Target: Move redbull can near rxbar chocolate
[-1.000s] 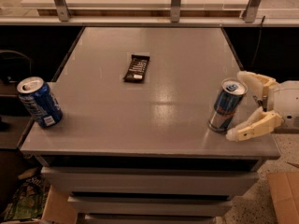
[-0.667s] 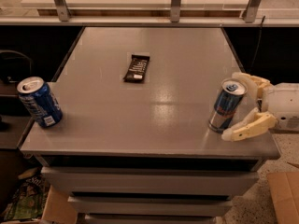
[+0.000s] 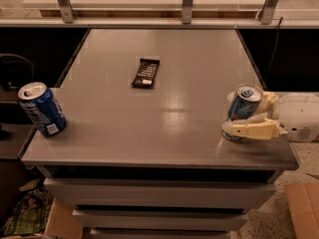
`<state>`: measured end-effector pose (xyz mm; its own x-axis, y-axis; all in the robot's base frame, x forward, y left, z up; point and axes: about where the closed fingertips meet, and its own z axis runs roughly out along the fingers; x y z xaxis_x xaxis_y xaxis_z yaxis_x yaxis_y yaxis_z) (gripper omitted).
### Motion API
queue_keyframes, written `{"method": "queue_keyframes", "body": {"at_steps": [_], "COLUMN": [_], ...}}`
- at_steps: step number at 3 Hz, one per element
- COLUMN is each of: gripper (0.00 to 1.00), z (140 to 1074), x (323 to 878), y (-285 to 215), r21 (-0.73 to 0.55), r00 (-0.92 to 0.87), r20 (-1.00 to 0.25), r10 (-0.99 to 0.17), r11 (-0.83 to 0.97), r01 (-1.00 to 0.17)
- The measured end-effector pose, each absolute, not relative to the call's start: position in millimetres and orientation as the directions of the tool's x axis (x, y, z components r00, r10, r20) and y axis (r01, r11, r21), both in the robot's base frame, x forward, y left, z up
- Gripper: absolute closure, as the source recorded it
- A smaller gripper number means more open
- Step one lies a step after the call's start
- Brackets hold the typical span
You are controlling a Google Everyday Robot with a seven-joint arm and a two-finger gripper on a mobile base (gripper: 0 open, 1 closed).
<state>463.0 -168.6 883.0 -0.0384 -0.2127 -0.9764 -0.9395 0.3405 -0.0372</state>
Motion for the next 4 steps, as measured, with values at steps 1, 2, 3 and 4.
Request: {"method": "queue_keyframes", "body": {"at_steps": [1, 2, 3, 4], "gripper": [0.62, 0.87, 1.00, 1.00], "z": [874.3, 870.3, 881.0, 925.5], "x": [462.3, 461.3, 464.3, 479.1], "y": [-167.6, -169.8, -177.7, -207.3], "r21": [-0.021, -0.017, -0.042, -0.110], "r00": [-0.049, -0.051, -0.030, 0.018], "r20": [-0.977, -0.977, -0.976, -0.964], "r10": [-0.206, -0.206, -0.218, -0.264], "r11": [0.325, 0.316, 0.316, 0.336], "r01": [-0.945, -0.949, -0.948, -0.935]}}
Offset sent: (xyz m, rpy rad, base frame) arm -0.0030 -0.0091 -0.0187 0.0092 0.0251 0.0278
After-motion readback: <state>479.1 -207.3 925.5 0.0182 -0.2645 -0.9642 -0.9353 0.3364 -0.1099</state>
